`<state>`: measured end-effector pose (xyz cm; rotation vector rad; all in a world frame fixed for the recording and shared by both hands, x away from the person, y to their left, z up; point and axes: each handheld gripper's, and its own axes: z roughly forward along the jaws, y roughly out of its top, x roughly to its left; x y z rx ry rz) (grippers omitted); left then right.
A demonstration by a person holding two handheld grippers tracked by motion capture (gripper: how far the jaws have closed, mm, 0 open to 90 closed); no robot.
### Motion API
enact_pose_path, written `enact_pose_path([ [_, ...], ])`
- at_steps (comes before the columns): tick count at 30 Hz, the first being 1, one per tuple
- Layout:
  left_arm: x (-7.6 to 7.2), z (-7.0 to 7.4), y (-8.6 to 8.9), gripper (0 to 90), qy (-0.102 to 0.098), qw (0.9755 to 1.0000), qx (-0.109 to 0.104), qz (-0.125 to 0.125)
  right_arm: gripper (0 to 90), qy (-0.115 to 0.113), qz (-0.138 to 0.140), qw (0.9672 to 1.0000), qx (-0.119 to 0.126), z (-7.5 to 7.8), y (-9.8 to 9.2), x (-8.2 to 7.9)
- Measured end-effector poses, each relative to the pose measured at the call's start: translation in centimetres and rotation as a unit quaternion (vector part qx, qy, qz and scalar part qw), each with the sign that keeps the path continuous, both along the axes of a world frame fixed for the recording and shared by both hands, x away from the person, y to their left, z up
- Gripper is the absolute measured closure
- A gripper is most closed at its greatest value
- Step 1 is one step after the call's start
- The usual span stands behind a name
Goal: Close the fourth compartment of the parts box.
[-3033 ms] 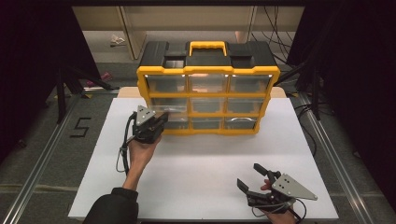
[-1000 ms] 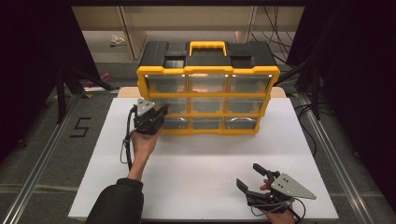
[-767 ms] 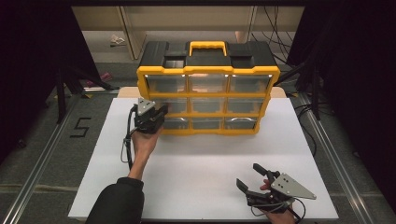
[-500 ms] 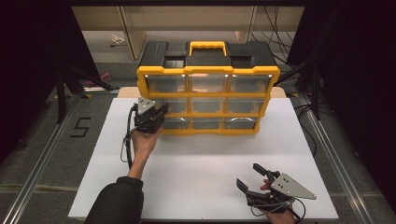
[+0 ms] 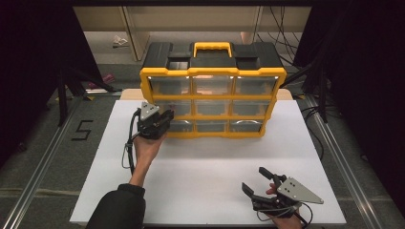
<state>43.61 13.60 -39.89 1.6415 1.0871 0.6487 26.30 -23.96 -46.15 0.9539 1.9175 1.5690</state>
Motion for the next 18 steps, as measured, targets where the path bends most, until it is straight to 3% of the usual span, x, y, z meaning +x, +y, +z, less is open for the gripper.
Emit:
enact_pose_path([
  [5, -0.7, 0.2, -0.3, 57.8, -0.001, 0.9999, 0.006, -0.01, 21.2, 0.0, 0.0, 1.0, 0.0, 0.0, 0.0, 0.0],
  [9, -1.0, 0.3, -0.5, 45.1, -0.004, 0.9997, -0.008, -0.02, 21.3, 0.0, 0.0, 1.0, 0.0, 0.0, 0.0, 0.0],
  [18, -1.6, 0.6, -1.1, 28.0, -0.011, 0.9985, -0.03, -0.044, 21.2, -0.001, 0.001, 1.0, 0.001, 0.0, 0.0, 0.0],
])
